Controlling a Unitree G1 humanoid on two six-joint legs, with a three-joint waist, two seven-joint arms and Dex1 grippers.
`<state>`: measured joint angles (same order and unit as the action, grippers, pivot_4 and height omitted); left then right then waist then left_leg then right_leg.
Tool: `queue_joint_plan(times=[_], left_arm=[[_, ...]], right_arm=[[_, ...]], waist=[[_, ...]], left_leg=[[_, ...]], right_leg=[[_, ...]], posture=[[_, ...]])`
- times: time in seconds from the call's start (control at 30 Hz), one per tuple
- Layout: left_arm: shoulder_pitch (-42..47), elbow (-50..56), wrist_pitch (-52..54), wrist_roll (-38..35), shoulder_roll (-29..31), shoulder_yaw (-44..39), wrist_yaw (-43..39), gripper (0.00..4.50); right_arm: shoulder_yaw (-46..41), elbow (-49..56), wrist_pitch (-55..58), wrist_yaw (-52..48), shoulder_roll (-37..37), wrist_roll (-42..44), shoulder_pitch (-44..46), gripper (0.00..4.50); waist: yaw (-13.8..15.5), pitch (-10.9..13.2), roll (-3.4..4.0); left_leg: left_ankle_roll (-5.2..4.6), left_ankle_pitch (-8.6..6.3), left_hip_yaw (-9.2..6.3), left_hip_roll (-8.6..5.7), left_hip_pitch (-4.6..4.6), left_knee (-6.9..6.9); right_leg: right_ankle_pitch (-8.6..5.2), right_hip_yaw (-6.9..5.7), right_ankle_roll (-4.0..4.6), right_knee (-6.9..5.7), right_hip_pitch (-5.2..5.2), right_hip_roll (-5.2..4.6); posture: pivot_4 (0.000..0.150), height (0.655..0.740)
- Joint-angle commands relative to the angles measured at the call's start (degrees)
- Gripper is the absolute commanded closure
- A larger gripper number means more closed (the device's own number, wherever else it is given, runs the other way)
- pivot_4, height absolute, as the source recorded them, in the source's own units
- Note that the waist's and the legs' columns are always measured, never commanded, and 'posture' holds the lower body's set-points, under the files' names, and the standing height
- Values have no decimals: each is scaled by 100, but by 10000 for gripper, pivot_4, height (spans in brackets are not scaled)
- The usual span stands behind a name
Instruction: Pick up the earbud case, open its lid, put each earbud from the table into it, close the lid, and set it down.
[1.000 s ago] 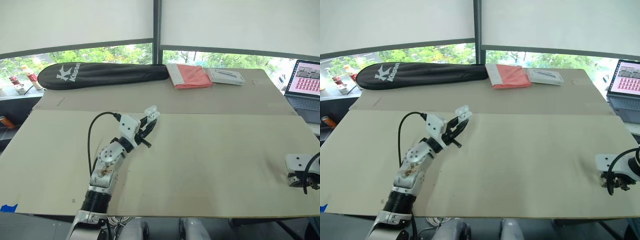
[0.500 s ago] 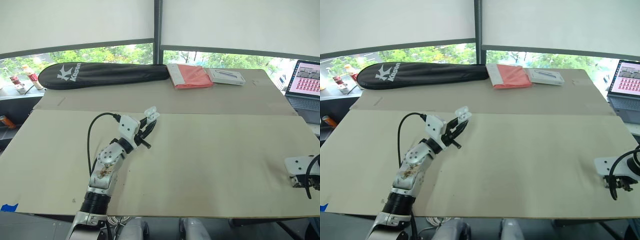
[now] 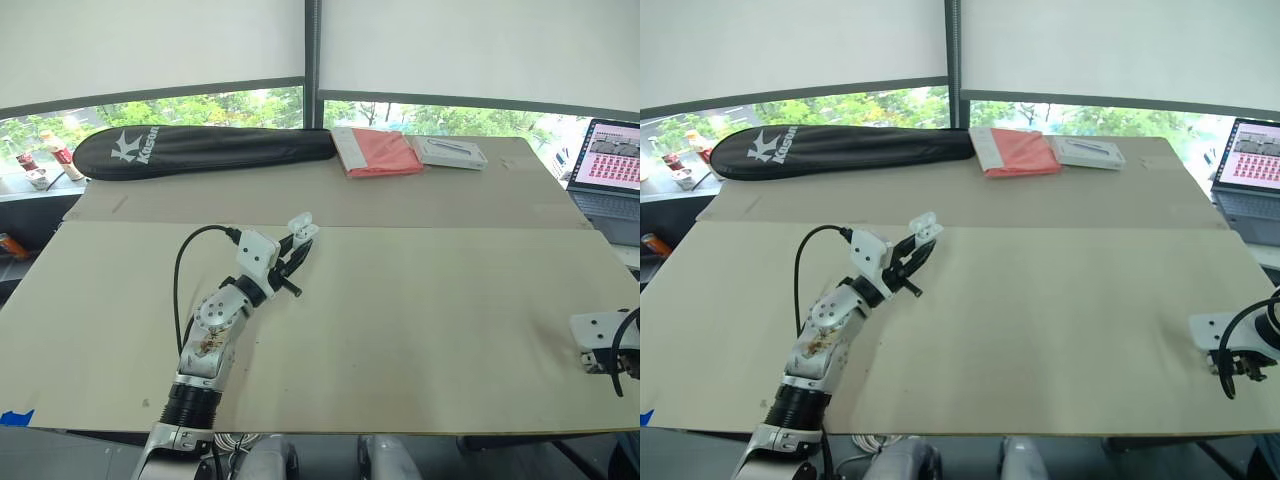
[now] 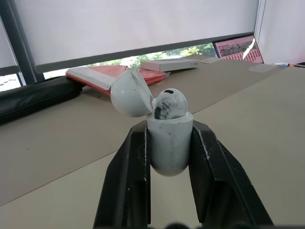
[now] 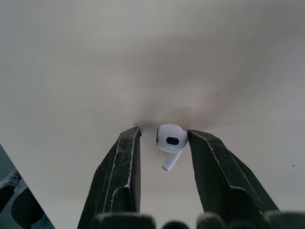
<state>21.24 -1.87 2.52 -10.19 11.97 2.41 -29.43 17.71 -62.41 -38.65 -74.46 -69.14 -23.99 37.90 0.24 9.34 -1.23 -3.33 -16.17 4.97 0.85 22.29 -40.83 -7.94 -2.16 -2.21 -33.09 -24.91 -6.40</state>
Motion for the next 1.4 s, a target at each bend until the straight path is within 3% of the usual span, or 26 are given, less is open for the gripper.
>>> queue_joint_plan(times=[0.03, 0.17, 0.37, 0.47, 0.53, 0.6, 0.77, 0.87, 0.97, 1.03, 1.17, 1.4], left_arm=[[107, 149, -70, -24, 0, -30, 36, 39308], [113, 130, -90, -20, 6, -42, 37, 39308], [141, 90, -106, -23, 5, -47, 27, 39308], [162, 50, -126, -30, 13, -53, 4, 39308], [189, -4, -146, -43, 23, -64, -25, 39308], [219, -34, -142, -78, 21, -58, -76, 39308], [357, -89, -32, -261, -10, -23, -318, 39308], [489, -97, 169, -510, -63, -25, -519, 39308], [642, -125, 283, -647, -100, 24, -701, 39308], [761, -186, 316, -705, -137, 34, -776, 39308], [1050, -289, 431, -884, -230, -32, -898, 39308], [1189, -313, 464, -957, -202, 1, -1124, 39308]], right_arm=[[-34, -29, -39, 58, 14, 42, 101, 29760], [-38, -44, -53, 60, 35, 49, 126, 41748], [-105, -12, -37, -103, 19, 182, 100, 41760], [-358, 289, 435, -632, 164, 710, 105, 41760], [-757, 1092, 1974, -1308, 542, 1591, 184, 41761], [-1239, 2454, 4298, -1356, 1096, 2585, 403, 41761], [-2602, 5407, 8575, 581, 2564, 4453, 966, 41761], [-3305, 6552, 9557, 2029, 3698, 5105, 1222, 41761], [-3568, 7345, 9685, 3114, 4667, 5394, 1213, 41761], [-3350, 7704, 9328, 3449, 4946, 5275, 974, 41761], [-2585, 7980, 8136, 3725, 5027, 4628, 303, 41761], [-1989, 7954, 7198, 4022, 5045, 4198, -37, 41761]], waist=[[-18, 0, 0], [-52, 0, 0], [-75, 0, 0], [-91, 0, 0], [-120, 0, 0], [-175, 0, 1], [-54, -2, 21], [110, -5, 24], [198, -6, 24], [220, -6, 25], [170, -6, 24], [-36, -5, 24]], left_leg=[[0, 0, 0, 0, -1, 1], [0, 0, 2, 0, -1, 0], [0, 0, 2, 0, -1, 1], [0, 0, 2, 0, -1, 2], [0, 0, 2, 1, -2, 2], [2, 1, 2, 9, -8, 3], [17, 7, -12, 11, 15, 5], [36, 13, -26, 9, 82, -5], [63, 31, -35, 1, 113, -16], [48, 24, -32, -6, 129, -36], [13, 3, -22, -24, 148, -86], [4, 0, -19, -15, 132, -87]], right_leg=[[0, 0, 0, 0, 0, 0], [0, 1, -1, 0, 0, -1], [0, 1, -1, 0, 0, -1], [0, 1, -1, 0, 0, -1], [1, 2, -1, 0, 0, -1], [8, 5, 5, -2, 0, 1], [6, -6, 9, -66, -49, -4], [4, -22, 16, -96, -121, -4], [9, -38, 20, -96, -129, -5], [10, -37, 18, -93, -129, -7], [13, -32, 5, -89, -118, -6], [20, -17, -13, -95, -119, 12]], posture=[[1500, 7400], [1500, 7400], [1500, 7400], [1500, 7400], [1500, 7400], [1500, 7400], [1500, 7400], [1500, 7400], [1500, 7400], [1500, 7400], [1500, 7400], [1500, 7400]])
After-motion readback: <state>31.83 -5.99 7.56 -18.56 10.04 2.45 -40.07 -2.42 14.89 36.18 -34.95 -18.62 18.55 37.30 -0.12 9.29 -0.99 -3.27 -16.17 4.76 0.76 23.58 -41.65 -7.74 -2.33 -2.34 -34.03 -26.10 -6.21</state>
